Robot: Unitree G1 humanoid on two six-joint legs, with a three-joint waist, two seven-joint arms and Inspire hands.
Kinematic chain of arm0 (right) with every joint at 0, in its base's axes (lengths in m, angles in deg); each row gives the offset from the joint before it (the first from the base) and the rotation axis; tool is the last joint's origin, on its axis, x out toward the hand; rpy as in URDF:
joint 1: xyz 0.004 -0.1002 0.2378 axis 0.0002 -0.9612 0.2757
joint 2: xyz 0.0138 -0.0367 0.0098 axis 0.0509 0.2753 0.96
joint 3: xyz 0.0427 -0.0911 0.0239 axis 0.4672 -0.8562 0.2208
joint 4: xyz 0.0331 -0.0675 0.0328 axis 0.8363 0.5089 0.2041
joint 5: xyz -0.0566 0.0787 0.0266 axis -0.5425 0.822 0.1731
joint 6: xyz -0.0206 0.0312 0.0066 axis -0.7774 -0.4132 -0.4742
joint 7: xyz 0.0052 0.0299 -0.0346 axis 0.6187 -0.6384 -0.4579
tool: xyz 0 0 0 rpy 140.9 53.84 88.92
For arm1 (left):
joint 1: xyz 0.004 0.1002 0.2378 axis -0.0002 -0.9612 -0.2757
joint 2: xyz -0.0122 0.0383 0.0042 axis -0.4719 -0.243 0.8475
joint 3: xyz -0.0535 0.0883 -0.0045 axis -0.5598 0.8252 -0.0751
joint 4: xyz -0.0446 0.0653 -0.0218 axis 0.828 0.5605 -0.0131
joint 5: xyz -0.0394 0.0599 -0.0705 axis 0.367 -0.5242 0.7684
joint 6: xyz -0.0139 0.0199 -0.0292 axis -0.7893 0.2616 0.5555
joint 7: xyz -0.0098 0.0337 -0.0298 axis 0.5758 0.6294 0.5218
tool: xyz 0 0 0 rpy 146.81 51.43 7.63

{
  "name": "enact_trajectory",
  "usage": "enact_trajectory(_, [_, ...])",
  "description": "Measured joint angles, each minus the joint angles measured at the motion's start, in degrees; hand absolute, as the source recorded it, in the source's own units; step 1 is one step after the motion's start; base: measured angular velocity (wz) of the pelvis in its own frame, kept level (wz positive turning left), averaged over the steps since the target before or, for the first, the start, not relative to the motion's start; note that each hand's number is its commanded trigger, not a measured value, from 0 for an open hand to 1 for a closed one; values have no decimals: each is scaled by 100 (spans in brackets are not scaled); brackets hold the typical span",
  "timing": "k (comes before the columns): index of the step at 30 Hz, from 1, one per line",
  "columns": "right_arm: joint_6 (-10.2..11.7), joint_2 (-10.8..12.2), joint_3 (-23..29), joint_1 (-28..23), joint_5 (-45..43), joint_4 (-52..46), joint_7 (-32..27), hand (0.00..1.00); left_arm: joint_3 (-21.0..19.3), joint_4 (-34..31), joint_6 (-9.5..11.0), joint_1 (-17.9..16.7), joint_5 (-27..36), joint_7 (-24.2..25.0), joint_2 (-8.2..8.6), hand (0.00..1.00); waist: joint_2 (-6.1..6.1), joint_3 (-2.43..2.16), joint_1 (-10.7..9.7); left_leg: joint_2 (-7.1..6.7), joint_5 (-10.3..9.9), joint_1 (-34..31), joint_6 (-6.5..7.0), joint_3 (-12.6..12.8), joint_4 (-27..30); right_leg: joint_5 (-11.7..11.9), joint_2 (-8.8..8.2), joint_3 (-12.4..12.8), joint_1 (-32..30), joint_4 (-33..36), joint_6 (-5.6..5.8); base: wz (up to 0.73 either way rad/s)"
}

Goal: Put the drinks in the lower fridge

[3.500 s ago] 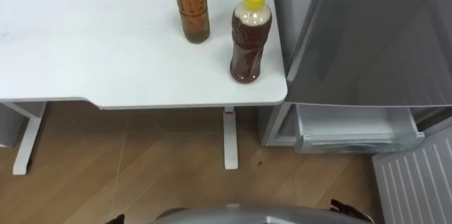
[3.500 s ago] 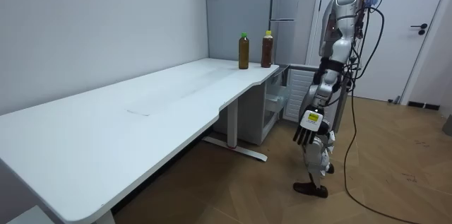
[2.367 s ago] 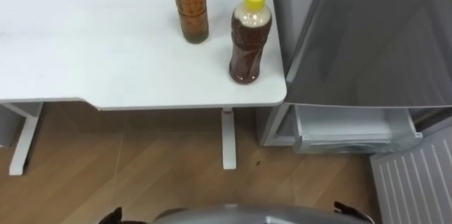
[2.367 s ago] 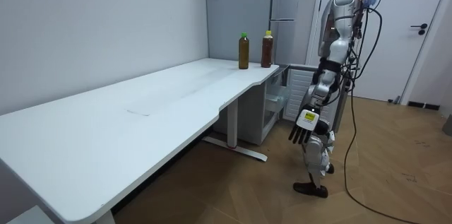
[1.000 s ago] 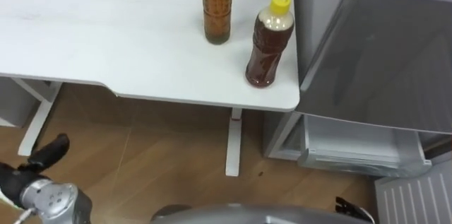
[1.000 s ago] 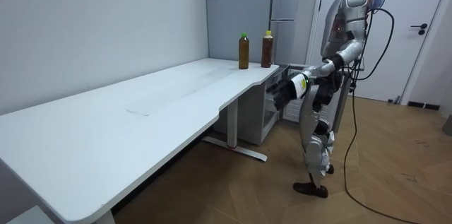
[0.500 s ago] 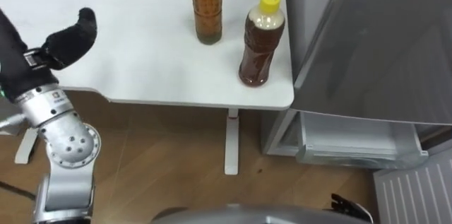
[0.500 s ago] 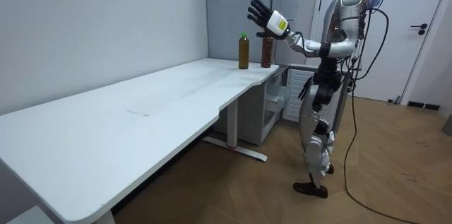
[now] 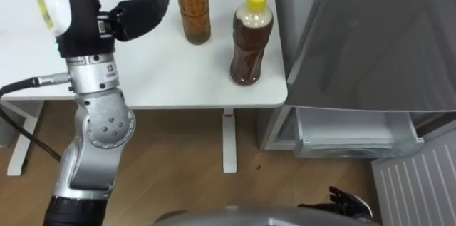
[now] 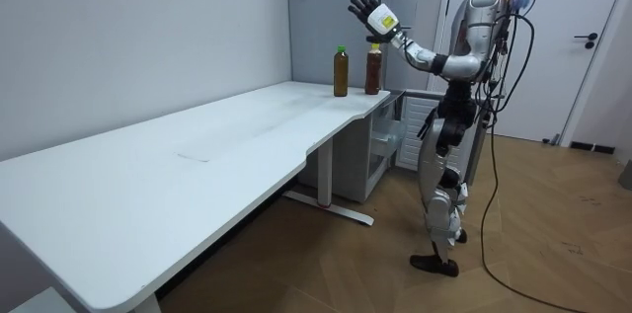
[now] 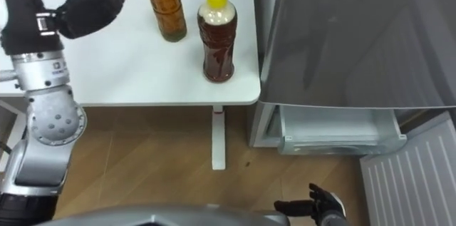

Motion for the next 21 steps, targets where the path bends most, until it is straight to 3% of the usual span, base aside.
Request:
enact_trajectory(6, [23,0,-62,171,-4,194,-10,0,441,2,-2,1,-276,319,-17,0,-8,7,-107,0,1,-3,1,7,3,2,2,20,-7,0,-3,0])
enact_trajectory(12, [28,-5,-68,180,-9,194,5,0,582,3,-2,247,-335,541,-20,0,-38,26,-186,0,1,10,1,15,2,3,2,30,2,0,-4,0])
enact_trajectory(21, [22,-13,-66,188,4,193,163,0,874,161,-42,263,-314,808,-18,0,-71,48,-278,6,1,20,1,50,-8,3,2,76,-14,-1,-5,-1])
